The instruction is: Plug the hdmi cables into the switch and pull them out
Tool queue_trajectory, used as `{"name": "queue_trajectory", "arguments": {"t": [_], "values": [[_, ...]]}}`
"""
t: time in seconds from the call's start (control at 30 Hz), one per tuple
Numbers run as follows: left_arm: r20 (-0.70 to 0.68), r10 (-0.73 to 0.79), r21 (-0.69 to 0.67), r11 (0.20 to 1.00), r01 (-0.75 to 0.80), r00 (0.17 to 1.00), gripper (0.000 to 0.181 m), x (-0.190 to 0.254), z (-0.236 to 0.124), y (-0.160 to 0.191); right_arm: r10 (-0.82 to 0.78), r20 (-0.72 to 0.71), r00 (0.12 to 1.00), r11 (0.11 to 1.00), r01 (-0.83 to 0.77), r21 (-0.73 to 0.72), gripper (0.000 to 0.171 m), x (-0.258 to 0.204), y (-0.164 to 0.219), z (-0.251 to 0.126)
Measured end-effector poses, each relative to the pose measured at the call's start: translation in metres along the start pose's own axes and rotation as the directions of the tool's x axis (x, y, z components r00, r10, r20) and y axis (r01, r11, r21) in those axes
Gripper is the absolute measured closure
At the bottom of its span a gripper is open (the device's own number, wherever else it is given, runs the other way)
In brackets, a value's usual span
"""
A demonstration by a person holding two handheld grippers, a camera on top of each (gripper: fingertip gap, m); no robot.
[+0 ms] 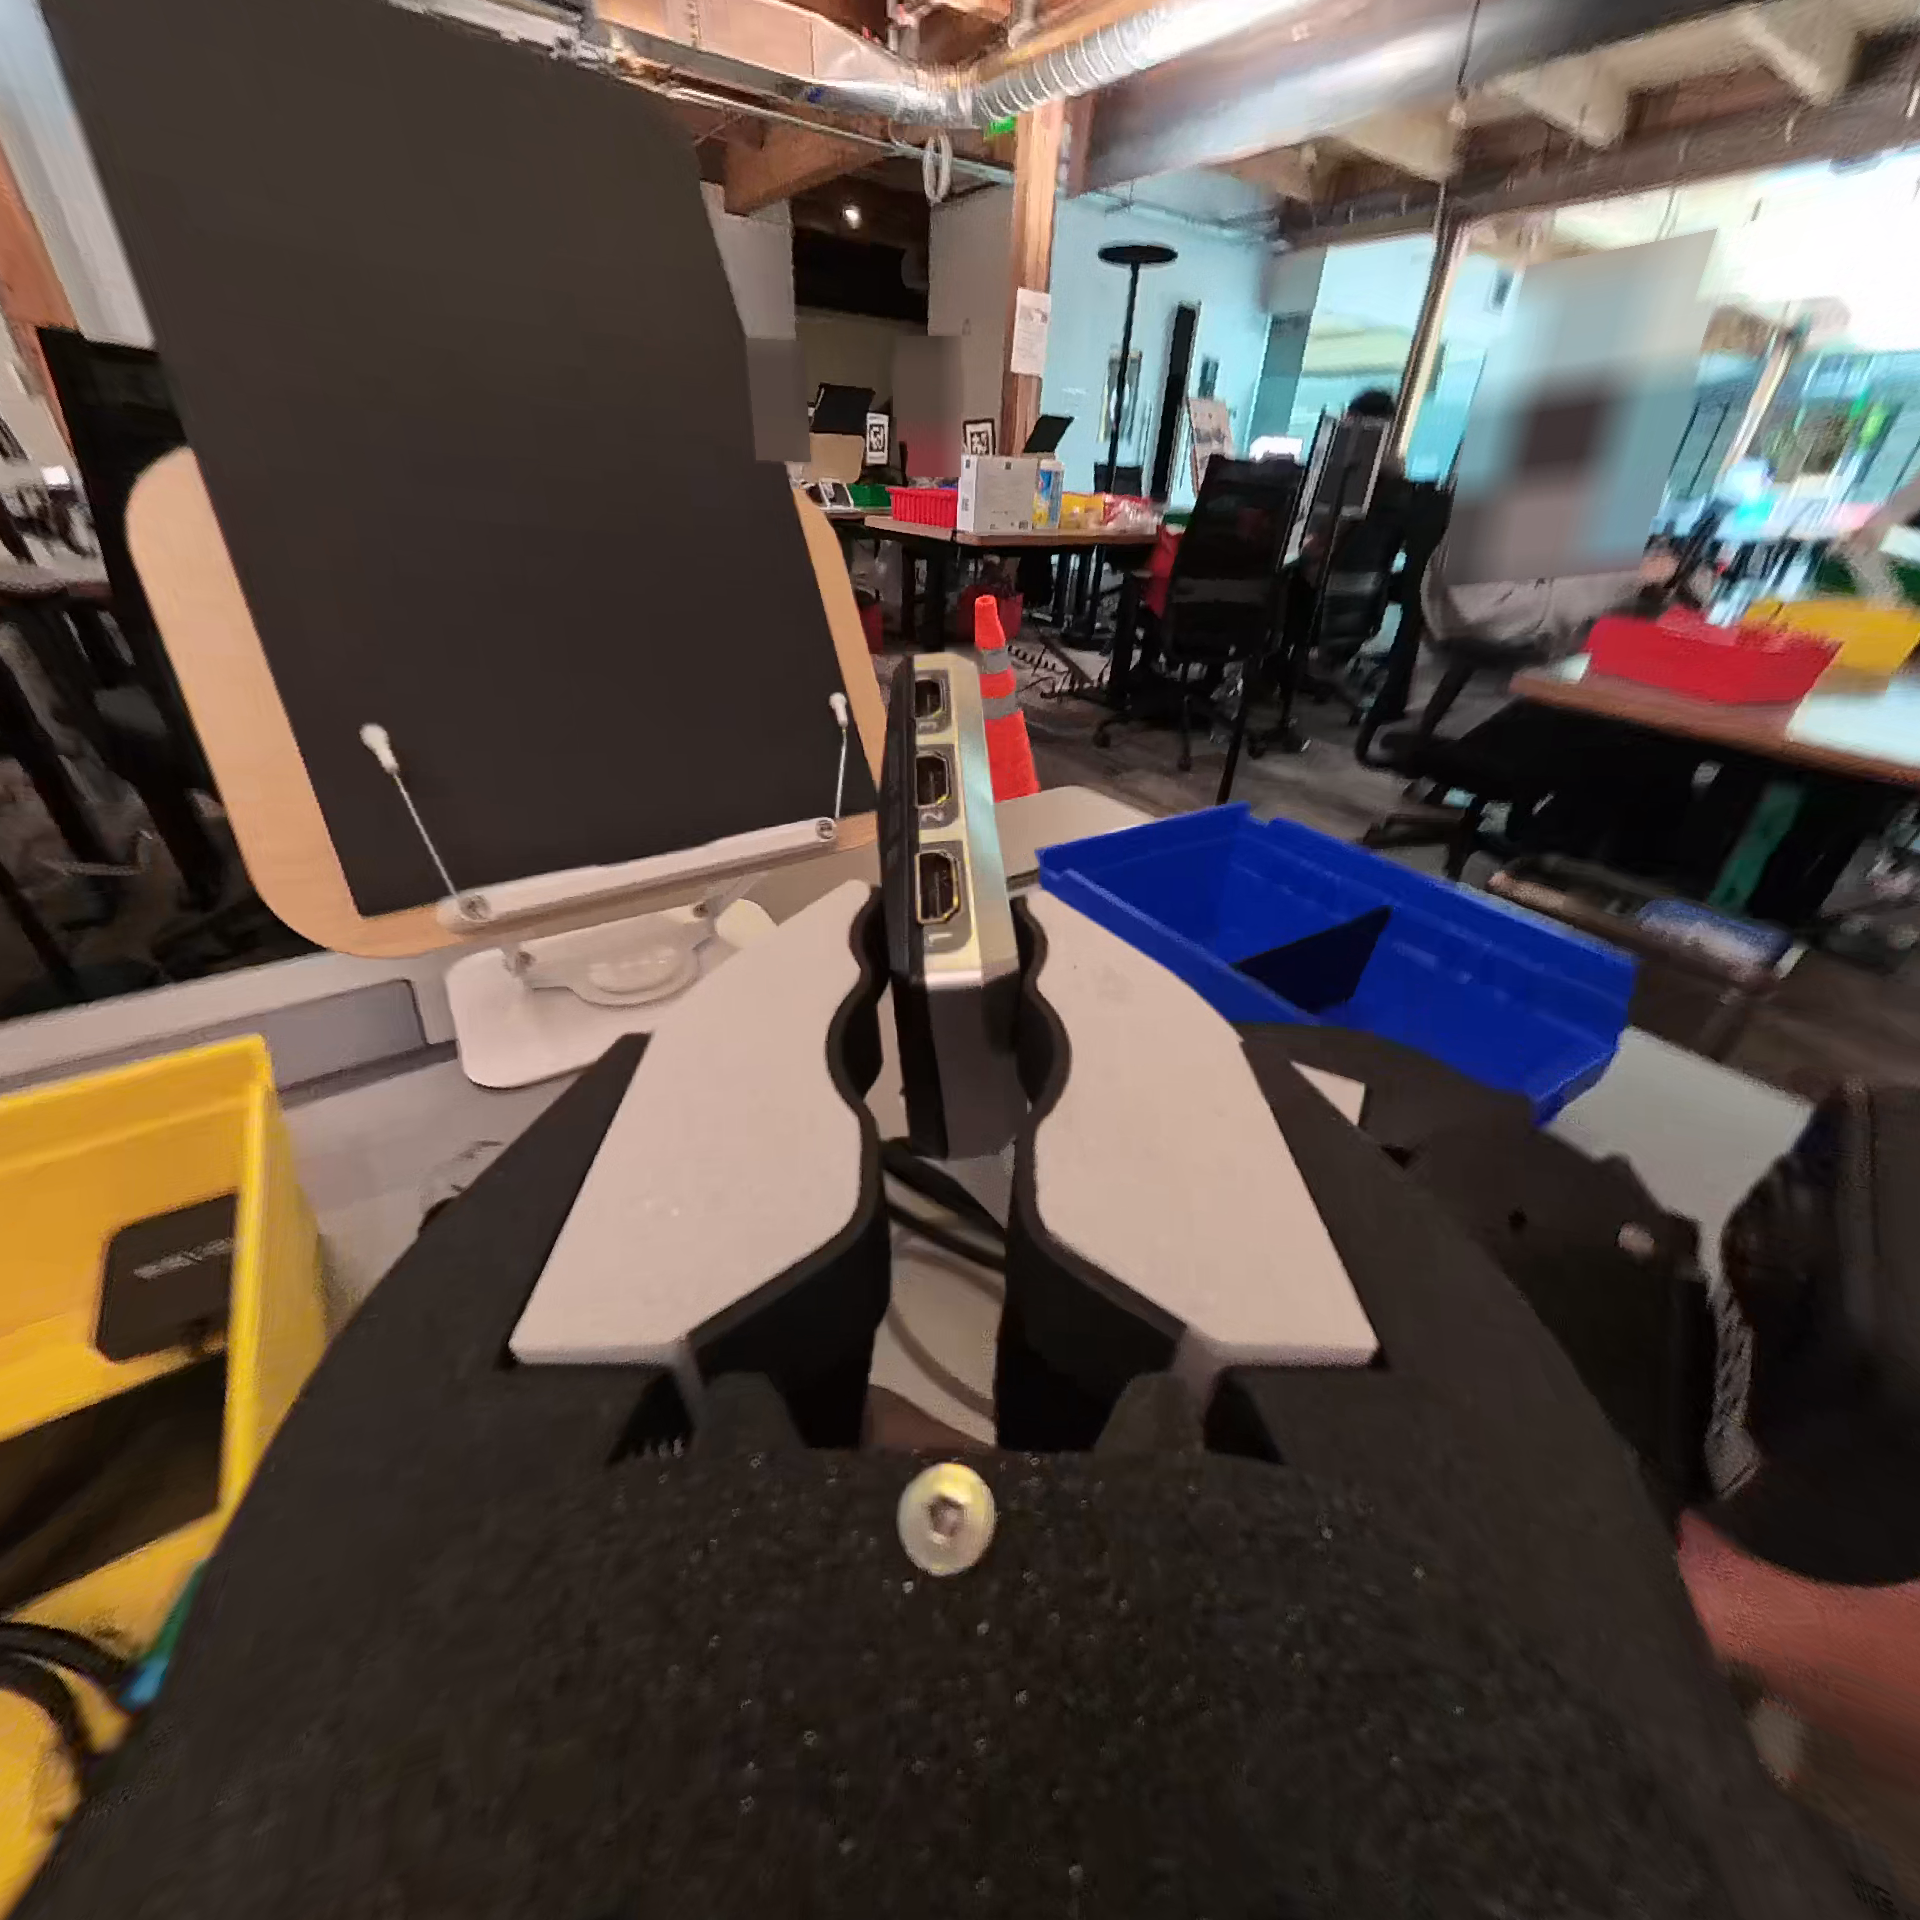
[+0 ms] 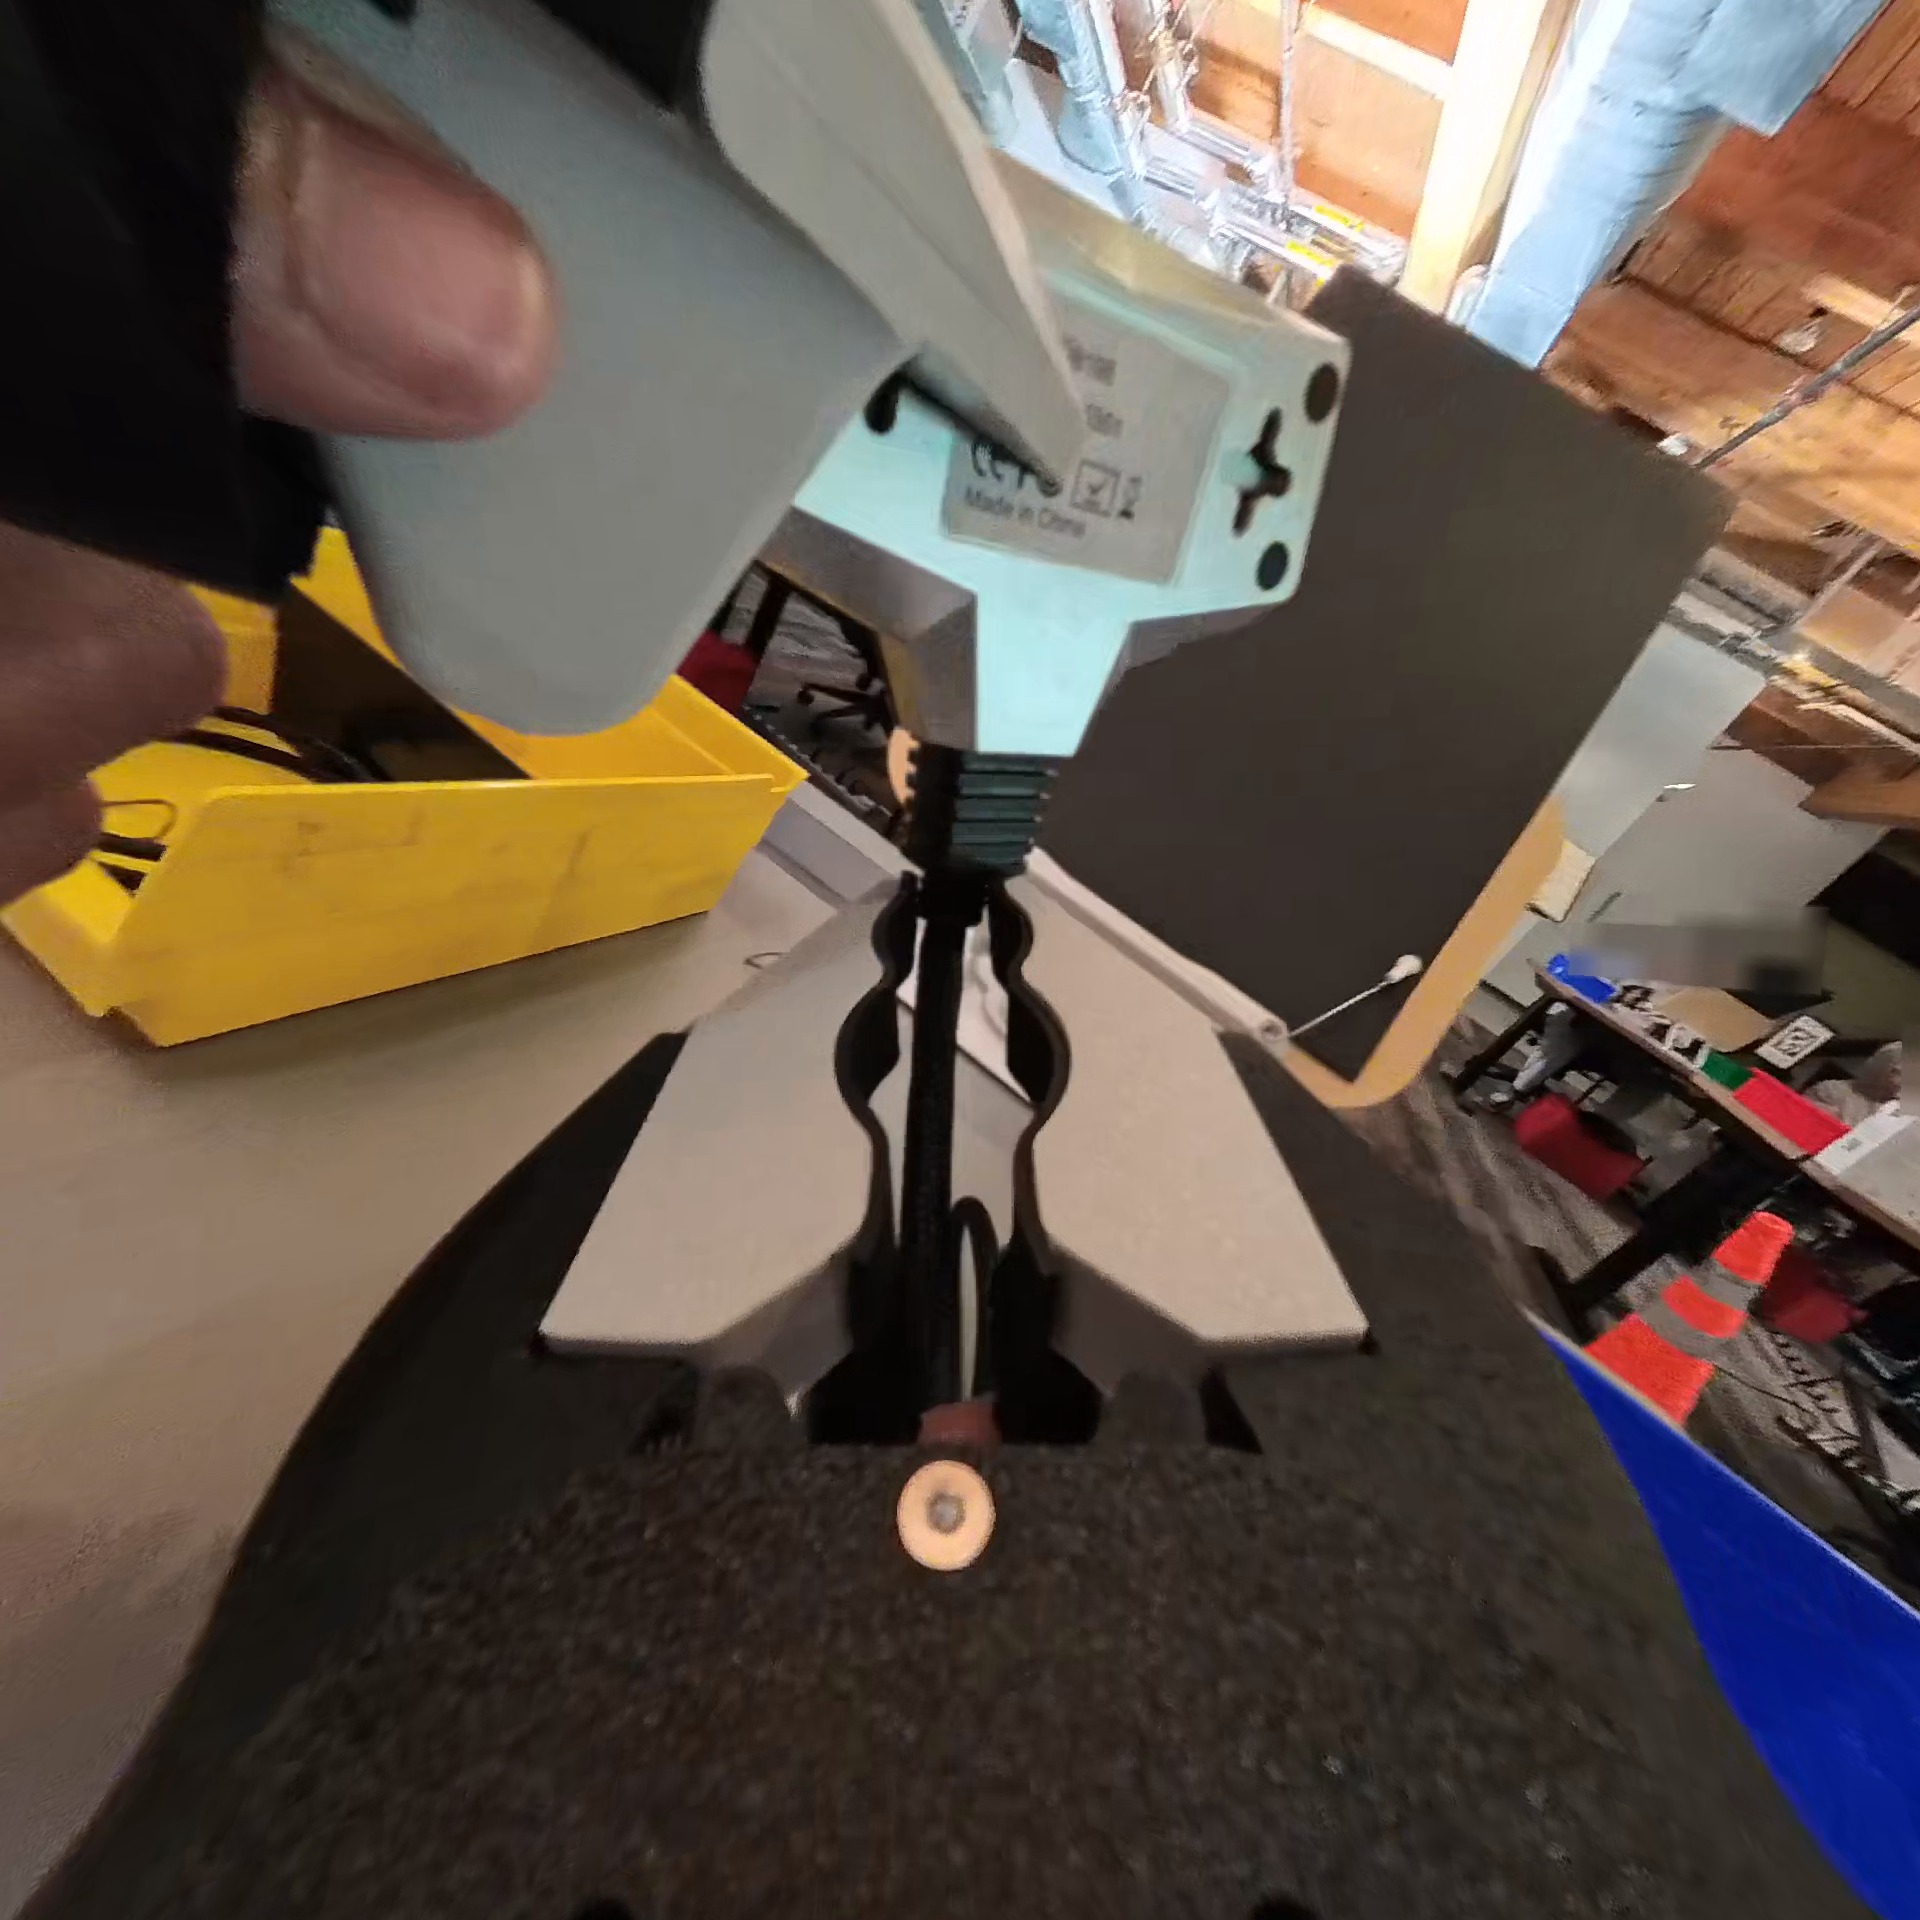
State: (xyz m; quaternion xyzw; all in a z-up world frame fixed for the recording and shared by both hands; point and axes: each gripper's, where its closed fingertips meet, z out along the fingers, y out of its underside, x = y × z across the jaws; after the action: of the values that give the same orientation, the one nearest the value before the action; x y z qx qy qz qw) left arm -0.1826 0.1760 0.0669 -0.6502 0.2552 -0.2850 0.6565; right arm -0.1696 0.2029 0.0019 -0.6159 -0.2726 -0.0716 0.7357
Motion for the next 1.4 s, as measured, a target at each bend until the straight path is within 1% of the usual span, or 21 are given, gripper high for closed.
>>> {"name": "queue_trajectory", "arguments": {"t": [0.07, 0.13, 0.17, 0.23, 0.3, 0.37, 0.4, 0.43, 0.5, 0.63, 0.7, 0.73, 0.77, 0.8, 0.87, 0.9, 1.0, 1.13, 1.27, 1.33, 1.4], "values": [[-0.025, 0.137, -0.035, 0.99, -0.138, 0.99, 0.16, 0.001, 0.003, 0.005, 0.052, 0.055, 0.997, 0.999, -0.051, -0.009, 0.158, -0.008, 0.005, 0.003], [-0.014, 0.313, -0.017, 0.95, -0.313, 0.95, 0.16, 0.0, 0.003, 0.004, 0.102, 0.171, 0.98, 0.994, -0.096, -0.043, 0.151, -0.018, 0.007, -0.002], [0.011, 0.418, -0.017, 0.909, -0.417, 0.909, 0.16, -0.002, 0.002, 0.004, 0.138, 0.237, 0.962, 0.99, -0.127, -0.062, 0.151, -0.023, 0.005, -0.008], [0.043, 0.607, -0.019, 0.795, -0.606, 0.794, 0.16, 0.0, 0.0, 0.007, 0.239, 0.383, 0.892, 0.971, -0.21, -0.117, 0.151, -0.032, 0.002, -0.024], [0.045, 0.723, -0.041, 0.691, -0.721, 0.69, 0.16, 0.003, -0.002, 0.019, 0.353, 0.481, 0.802, 0.935, -0.285, -0.21, 0.147, -0.034, 0.004, -0.043], [0.026, 0.787, -0.082, 0.616, -0.783, 0.616, 0.16, 0.004, -0.003, 0.039, 0.461, 0.51, 0.726, 0.887, -0.355, -0.296, 0.143, -0.027, 0.011, -0.059], [0.017, 0.812, -0.104, 0.582, -0.806, 0.584, 0.16, 0.003, -0.006, 0.051, 0.512, 0.527, 0.678, 0.858, -0.371, -0.356, 0.141, -0.026, 0.019, -0.069], [0.016, 0.831, -0.126, 0.554, -0.823, 0.556, 0.16, 0.001, -0.011, 0.062, 0.554, 0.517, 0.652, 0.829, -0.374, -0.416, 0.135, -0.022, 0.032, -0.077], [-0.002, 0.856, -0.196, 0.507, -0.839, 0.518, 0.16, -0.004, -0.02, 0.086, 0.601, 0.414, 0.684, 0.774, -0.367, -0.516, 0.13, -0.006, 0.069, -0.087], [0.008, 0.867, -0.21, 0.489, -0.846, 0.499, 0.161, 0.008, -0.028, 0.114, 0.582, 0.194, 0.79, 0.701, -0.366, -0.613, 0.127, 0.022, 0.134, -0.108], [0.03, 0.869, -0.191, 0.489, -0.851, 0.493, 0.161, 0.012, -0.025, 0.12, 0.587, 0.123, 0.8, 0.636, -0.361, -0.683, 0.126, 0.015, 0.154, -0.119], [0.037, 0.871, -0.178, 0.488, -0.855, 0.489, 0.161, 0.014, -0.024, 0.121, 0.562, 0.099, 0.821, 0.613, -0.333, -0.717, 0.121, 0.012, 0.164, -0.122], [0.045, 0.869, -0.16, 0.492, -0.856, 0.492, 0.161, 0.017, -0.023, 0.12, 0.531, 0.018, 0.847, 0.578, -0.347, -0.739, 0.117, 0.015, 0.174, -0.123], [0.055, 0.86, -0.147, 0.51, -0.848, 0.508, 0.161, 0.018, -0.022, 0.12, 0.518, -0.071, 0.852, 0.548, -0.395, -0.738, 0.117, 0.016, 0.18, -0.122], [0.074, 0.83, -0.13, 0.558, -0.82, 0.553, 0.16, 0.017, -0.022, 0.119, 0.578, -0.155, 0.801, 0.512, -0.505, -0.695, 0.117, 0.002, 0.179, -0.115], [0.078, 0.823, -0.122, 0.568, -0.814, 0.563, 0.161, 0.018, -0.023, 0.119, 0.593, -0.189, 0.782, 0.491, -0.538, -0.685, 0.117, -0.002, 0.18, -0.112], [0.08, 0.831, -0.11, 0.557, -0.824, 0.551, 0.16, 0.015, -0.027, 0.12, 0.57, -0.255, 0.781, 0.473, -0.565, -0.675, 0.117, 0.0, 0.185, -0.103], [0.085, 0.79, -0.114, 0.613, -0.782, 0.607, 0.16, 0.003, -0.034, 0.121, 0.587, -0.259, 0.767, 0.47, -0.583, -0.662, 0.121, 0.0, 0.184, -0.097], [0.085, 0.78, -0.113, 0.625, -0.772, 0.62, 0.16, -0.006, -0.039, 0.122, 0.501, -0.255, 0.827, 0.472, -0.509, -0.72, 0.128, -0.002, 0.199, -0.098], [0.084, 0.778, -0.109, 0.628, -0.77, 0.623, 0.16, -0.008, -0.041, 0.123, 0.487, -0.2, 0.85, 0.474, -0.45, -0.757, 0.142, -0.01, 0.204, -0.097], [0.085, 0.78, -0.111, 0.625, -0.773, 0.619, 0.16, -0.009, -0.041, 0.123, 0.506, -0.055, 0.861, 0.519, -0.356, -0.777, 0.149, -0.025, 0.195, -0.096]]}}
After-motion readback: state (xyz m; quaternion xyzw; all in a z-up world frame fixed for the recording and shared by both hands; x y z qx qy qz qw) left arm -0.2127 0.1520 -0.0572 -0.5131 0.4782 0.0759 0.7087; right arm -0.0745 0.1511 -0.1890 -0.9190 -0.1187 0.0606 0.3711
